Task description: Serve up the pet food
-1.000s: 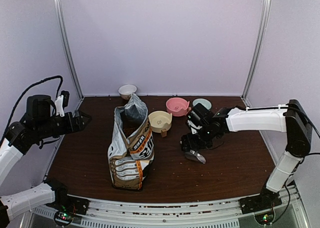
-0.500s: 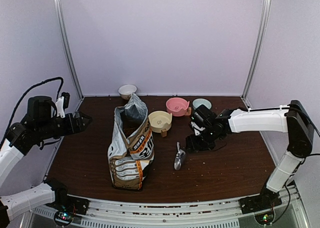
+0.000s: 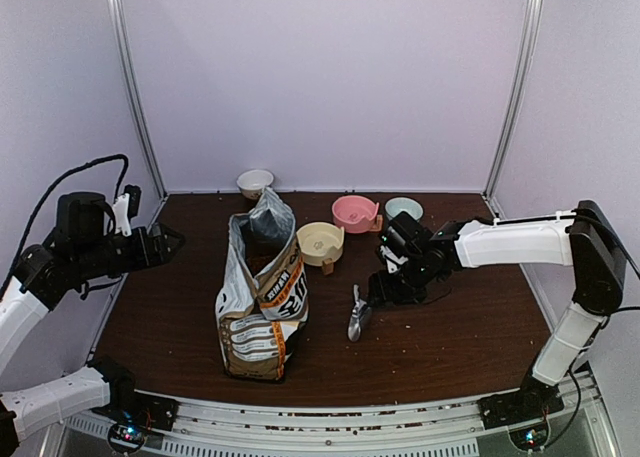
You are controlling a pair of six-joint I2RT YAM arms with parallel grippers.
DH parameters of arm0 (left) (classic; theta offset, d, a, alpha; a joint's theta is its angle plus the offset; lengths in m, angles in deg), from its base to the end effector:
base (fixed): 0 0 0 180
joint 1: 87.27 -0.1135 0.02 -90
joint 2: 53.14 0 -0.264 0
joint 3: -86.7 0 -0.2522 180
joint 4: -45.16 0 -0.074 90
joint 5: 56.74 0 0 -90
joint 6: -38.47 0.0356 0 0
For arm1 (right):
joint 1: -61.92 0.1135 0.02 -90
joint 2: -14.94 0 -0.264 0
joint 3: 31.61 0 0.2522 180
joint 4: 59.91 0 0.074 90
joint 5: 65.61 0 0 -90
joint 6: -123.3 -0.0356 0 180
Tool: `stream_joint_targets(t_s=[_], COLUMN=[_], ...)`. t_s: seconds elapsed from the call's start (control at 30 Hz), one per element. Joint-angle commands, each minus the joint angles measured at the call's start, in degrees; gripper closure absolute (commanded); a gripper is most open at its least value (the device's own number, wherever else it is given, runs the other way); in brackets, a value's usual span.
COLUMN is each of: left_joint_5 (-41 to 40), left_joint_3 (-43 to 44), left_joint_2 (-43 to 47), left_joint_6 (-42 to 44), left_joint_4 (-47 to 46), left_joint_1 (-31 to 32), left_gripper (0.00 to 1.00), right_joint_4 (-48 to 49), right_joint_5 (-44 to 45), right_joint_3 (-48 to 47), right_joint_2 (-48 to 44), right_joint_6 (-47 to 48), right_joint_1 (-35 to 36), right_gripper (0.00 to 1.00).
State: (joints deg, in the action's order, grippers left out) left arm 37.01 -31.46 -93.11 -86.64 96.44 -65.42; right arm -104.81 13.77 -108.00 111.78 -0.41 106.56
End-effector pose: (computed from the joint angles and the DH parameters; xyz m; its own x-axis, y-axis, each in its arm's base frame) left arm 0.1357 -0.0569 0.3233 -0.6169 -0.3710 -0.6942 0.0849 0.8454 -0.5273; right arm 0.2325 0.2388 0.1884 -0.9516 -0.1731 -0.2540 -0.2611 0.8913 0.3708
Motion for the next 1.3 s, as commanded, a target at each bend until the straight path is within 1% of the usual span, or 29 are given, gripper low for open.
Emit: stream_joint_targets(t_s=[0.0, 0.17, 0.5, 0.7, 0.8, 1.0, 1.17, 1.27], left_joint_5=[0.3, 0.4, 0.3, 0.5, 0.4, 0.6, 0.7, 0.9], left_joint_3=[-0.7, -0.9, -0.9, -0.9, -0.8, -1.0, -0.9, -0.8], left_joint_2=[-0.1, -0.2, 0.0, 0.0, 0.1, -0.3, -0.5, -0.6], left_joint_6=[-0.6, -0.7, -0.7, -0.7, -0.6, -0.7, -0.8, -0.7], left_joint_4=[-2.7, -2.9, -2.9, -2.7, -2.6, -2.7, -3.1, -3.1], left_joint_1=[-0.4, -0.3, -0.4, -0.4, -0.3, -0.3, -0.4, -0.3], left_gripper=[0.10, 0.11, 0.11, 0.11, 0.11, 0.11, 0.11, 0.11], right_joint_4=[3.8, 6.9, 8.8, 8.6, 8.5, 9.0, 10.2, 10.0], right_joint_5=[-1.6, -3.9, -5.7, -6.1, -6.1, -6.5, -7.2, -6.6], right_joint_3=[1.0, 1.8, 3.4, 3.6, 4.0, 4.0, 4.1, 3.9], right_joint_2=[-0.7, -1.0, -1.6, -0.8, -1.7, -3.0, -2.7, -2.1], right_joint_6=[-3.2, -5.7, -7.2, -7.0, -7.1, -7.8, -8.5, -8.3], right_joint_1=[0.2, 0.2, 0.1, 0.1, 0.1, 0.1, 0.1, 0.1], right_gripper=[0.33, 0.31, 0.30, 0.32, 0.30, 0.28, 0.24, 0.24])
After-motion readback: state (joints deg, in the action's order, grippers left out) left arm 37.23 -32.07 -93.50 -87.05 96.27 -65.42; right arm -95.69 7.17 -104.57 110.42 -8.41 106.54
